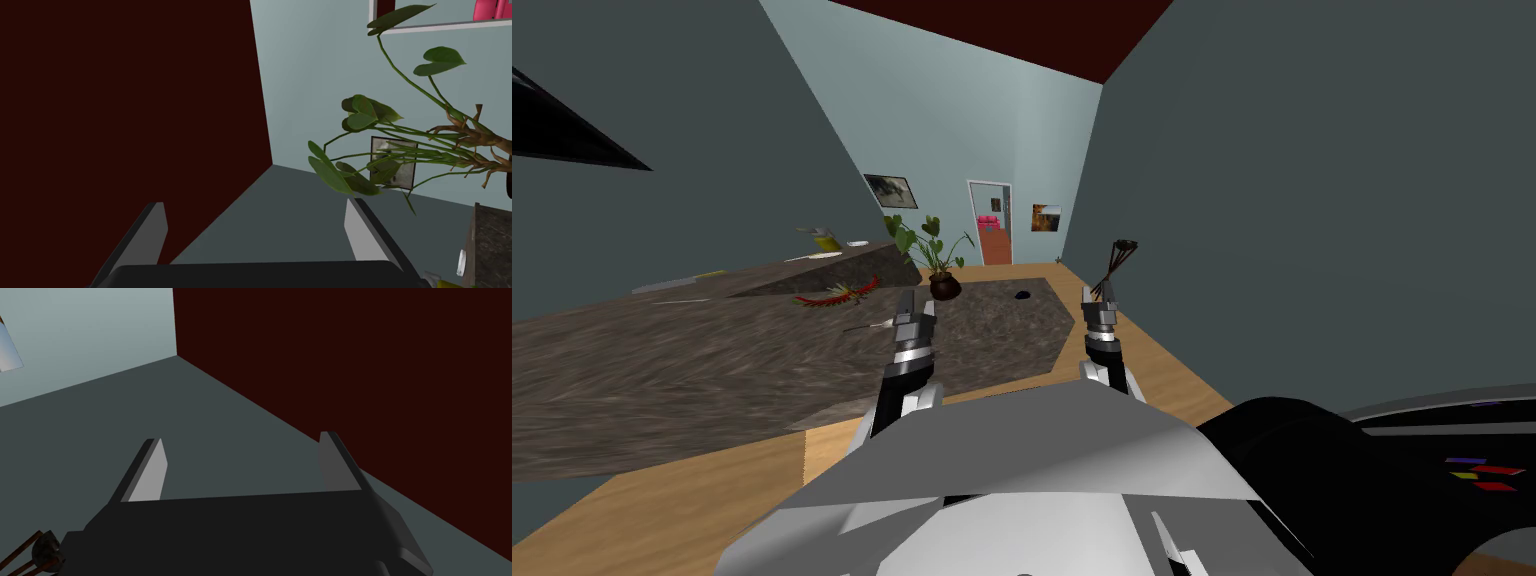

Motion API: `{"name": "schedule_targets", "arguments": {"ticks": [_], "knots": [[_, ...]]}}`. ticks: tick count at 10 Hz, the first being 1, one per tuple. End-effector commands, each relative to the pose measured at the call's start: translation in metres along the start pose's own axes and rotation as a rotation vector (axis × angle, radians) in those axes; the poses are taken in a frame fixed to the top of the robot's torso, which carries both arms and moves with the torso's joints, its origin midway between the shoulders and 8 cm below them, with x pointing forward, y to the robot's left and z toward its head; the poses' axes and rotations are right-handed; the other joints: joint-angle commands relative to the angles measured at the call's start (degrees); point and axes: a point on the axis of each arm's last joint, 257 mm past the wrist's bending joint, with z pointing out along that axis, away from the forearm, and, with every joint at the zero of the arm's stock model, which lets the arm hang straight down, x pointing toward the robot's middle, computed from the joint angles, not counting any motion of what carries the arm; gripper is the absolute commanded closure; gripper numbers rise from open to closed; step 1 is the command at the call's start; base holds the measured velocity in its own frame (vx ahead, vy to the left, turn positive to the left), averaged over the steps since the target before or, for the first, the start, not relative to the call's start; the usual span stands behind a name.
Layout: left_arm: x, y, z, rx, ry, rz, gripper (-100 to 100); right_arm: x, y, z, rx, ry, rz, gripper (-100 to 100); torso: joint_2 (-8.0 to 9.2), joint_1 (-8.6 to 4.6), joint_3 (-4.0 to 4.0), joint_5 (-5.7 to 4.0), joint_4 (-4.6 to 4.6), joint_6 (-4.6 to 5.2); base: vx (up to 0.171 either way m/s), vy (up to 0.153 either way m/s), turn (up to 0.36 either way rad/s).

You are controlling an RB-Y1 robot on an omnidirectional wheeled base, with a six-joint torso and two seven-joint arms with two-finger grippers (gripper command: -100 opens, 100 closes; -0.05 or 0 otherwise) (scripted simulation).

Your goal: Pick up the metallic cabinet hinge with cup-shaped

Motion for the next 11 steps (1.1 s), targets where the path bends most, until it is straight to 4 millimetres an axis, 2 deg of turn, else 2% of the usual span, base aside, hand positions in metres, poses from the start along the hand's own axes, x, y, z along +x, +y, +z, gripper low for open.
{"name": "schedule_targets", "arguments": {"ticks": [1,11], "knots": [[0.003,0.002,0.001,-0.008,0.032,0.007,-100,0.000,0.000,0.000,0.000,0.000,0.000,0,0.00,0.00,0.00,0.00,0.00,0.00,-0.014,0.007,-0.030],[0.017,0.031,0.010,-0.127,0.234,0.015,-100,0.000,0.000,0.000,0.000,0.000,0.000,0,0.18,0.10,0.11,0.03,0.04,0.00,-0.049,0.025,-0.078]]}}
